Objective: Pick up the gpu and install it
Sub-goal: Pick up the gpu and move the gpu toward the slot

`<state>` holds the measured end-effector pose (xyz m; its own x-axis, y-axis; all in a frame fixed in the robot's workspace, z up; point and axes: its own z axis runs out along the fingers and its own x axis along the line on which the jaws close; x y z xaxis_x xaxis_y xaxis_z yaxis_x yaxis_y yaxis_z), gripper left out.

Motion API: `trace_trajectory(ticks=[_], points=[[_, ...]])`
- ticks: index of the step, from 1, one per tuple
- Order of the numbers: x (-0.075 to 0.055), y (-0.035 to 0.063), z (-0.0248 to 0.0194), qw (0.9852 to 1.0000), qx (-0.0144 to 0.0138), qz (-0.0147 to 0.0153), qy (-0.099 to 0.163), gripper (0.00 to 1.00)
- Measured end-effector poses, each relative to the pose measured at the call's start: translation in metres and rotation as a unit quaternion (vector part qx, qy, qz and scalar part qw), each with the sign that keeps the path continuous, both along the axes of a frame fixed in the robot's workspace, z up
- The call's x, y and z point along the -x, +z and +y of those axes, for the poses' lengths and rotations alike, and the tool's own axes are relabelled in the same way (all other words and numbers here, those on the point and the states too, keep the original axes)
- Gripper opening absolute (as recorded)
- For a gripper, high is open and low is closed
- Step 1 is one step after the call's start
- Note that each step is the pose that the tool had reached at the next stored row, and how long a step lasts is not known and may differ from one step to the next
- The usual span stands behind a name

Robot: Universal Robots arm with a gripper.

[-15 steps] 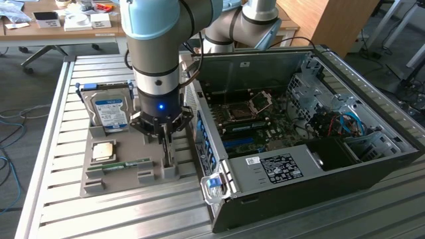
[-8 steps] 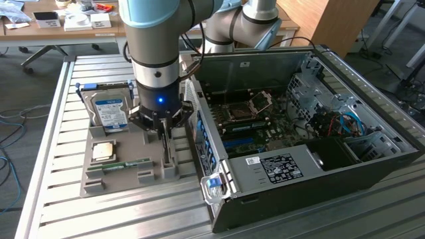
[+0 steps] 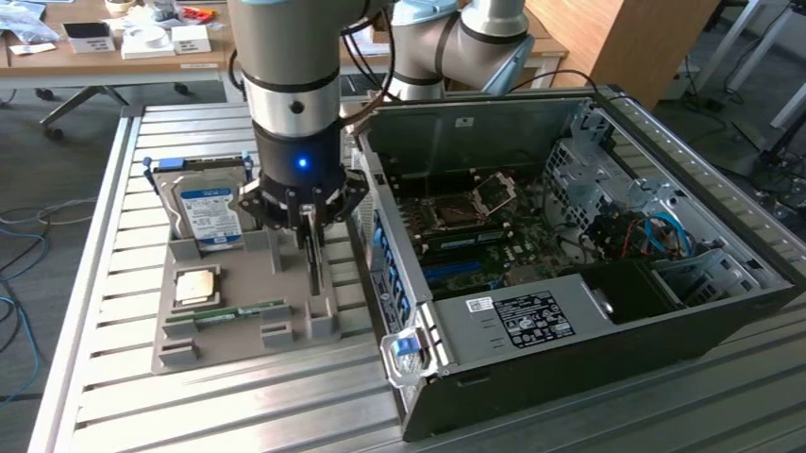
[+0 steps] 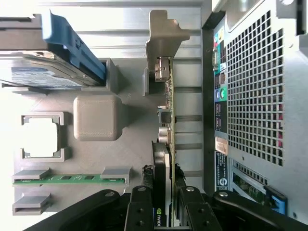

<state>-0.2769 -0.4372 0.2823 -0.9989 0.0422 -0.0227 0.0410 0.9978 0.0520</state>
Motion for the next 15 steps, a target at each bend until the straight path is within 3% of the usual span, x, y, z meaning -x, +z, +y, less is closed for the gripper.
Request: trace_trajectory(ticks=[15], points=[[0.0,0.0574,0.0,1.0,0.0,-0.0012,0.0,0.27]])
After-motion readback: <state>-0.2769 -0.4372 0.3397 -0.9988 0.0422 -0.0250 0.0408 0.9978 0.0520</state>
